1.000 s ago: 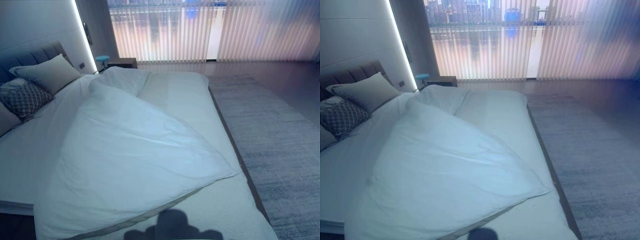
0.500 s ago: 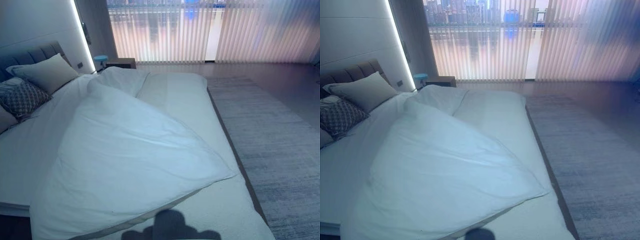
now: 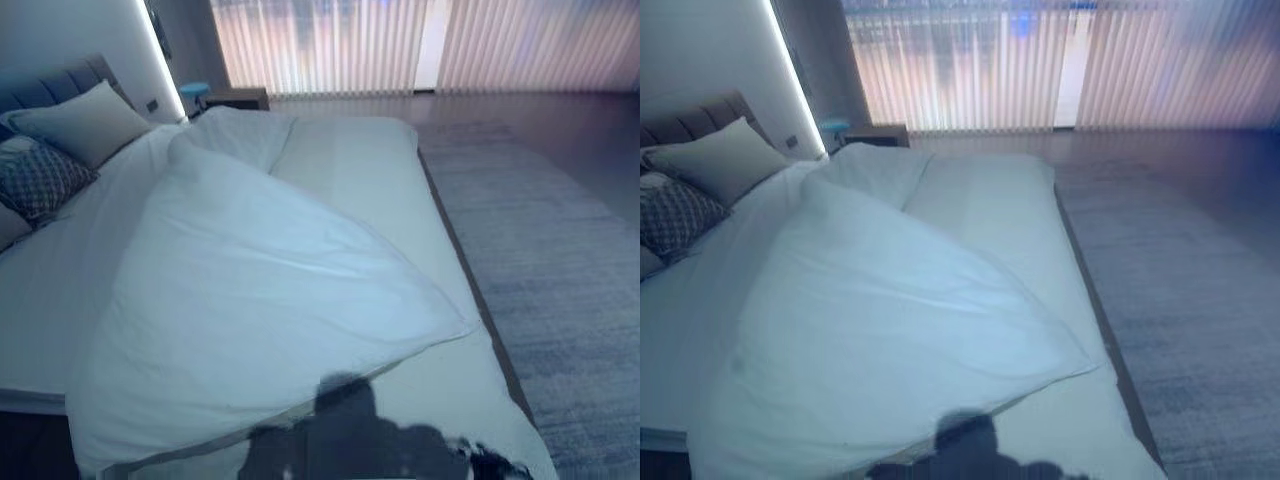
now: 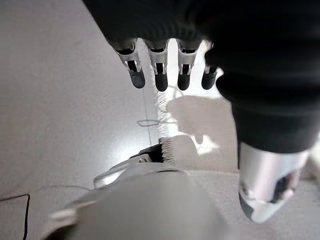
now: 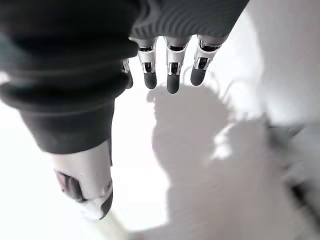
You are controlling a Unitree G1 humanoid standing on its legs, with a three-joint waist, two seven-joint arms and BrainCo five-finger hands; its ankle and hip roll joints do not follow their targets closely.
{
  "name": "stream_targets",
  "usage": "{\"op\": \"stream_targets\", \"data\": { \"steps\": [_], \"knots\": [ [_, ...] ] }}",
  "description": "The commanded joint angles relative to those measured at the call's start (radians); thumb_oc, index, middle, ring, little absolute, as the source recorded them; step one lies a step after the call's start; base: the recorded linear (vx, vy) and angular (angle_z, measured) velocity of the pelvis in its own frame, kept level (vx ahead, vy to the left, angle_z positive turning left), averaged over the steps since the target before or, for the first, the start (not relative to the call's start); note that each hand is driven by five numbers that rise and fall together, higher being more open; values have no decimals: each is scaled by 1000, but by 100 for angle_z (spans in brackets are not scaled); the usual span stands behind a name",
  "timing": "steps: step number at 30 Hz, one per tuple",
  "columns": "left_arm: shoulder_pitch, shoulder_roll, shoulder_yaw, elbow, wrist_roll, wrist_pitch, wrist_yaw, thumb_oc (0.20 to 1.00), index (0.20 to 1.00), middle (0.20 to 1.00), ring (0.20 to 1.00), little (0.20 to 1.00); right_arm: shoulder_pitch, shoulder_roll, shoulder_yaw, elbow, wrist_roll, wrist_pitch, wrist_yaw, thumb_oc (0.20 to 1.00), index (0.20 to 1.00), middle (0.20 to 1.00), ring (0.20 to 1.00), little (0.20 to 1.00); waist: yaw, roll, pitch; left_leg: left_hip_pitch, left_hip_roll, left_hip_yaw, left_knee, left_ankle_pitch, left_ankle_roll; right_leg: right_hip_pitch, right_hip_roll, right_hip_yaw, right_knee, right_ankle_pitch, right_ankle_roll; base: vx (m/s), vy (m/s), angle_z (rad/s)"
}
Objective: Make the bed
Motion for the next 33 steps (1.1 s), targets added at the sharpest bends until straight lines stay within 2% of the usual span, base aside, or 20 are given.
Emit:
{"op": "stream_targets", "data": {
  "steps": [1,4,9,11,19,28,33],
  "knots": [
    [-88,-8,-17,25,-51,-13,28,1000,1000,1000,1000,1000,-98,29,-24,-25,132,-52,-29,1000,1000,1000,1000,1000,27,-35,59,24,-54,19,1,-64,-23,12,-57,2,20,64,78,-30,-11,11],
    [-104,-14,-42,12,-97,-15,48,1000,1000,1000,1000,1000,-193,28,-30,-95,273,-94,-79,1000,1000,1000,1000,1000,41,-30,96,-28,-56,11,1,-46,-26,-39,-62,-5,28,74,78,-30,-7,7],
    [-110,-24,-69,-3,-130,-11,73,1000,1000,1000,1000,1000,-324,2,-44,-118,334,-134,-156,1000,1000,1000,1000,1000,61,-20,126,-83,-61,1,1,-29,-28,-87,-68,-14,31,85,77,3,2,11],
    [-108,-25,-74,-7,-138,-12,78,1000,1000,1000,1000,1000,-365,-11,-51,-112,346,-142,-171,1000,1000,1000,1000,1000,65,-17,134,-93,-61,-1,1,-26,-28,-96,-70,-17,30,87,77,12,3,2],
    [-110,-34,-134,-73,-209,-25,97,1000,1000,1000,1000,1000,-657,-139,-87,114,327,-125,-238,1000,1000,1000,1000,1000,101,9,192,-169,-69,-31,1,-11,-30,-159,-77,-31,32,89,75,20,5,11],
    [-124,-41,-187,-194,-305,-51,128,1000,1000,1000,1000,1000,-874,-251,-105,202,359,-141,-309,1000,1000,1000,1000,1000,132,43,259,-269,-84,-72,1,15,-27,-260,-81,-45,69,88,72,-13,5,12],
    [-128,-39,-222,-261,-342,-64,136,1000,1000,1000,1000,1000,-986,-320,-73,220,354,-144,-334,1000,1000,1000,1000,1000,149,59,298,-331,-86,-87,1,29,-27,-329,-88,-50,101,87,74,-41,12,7]
  ]
}}
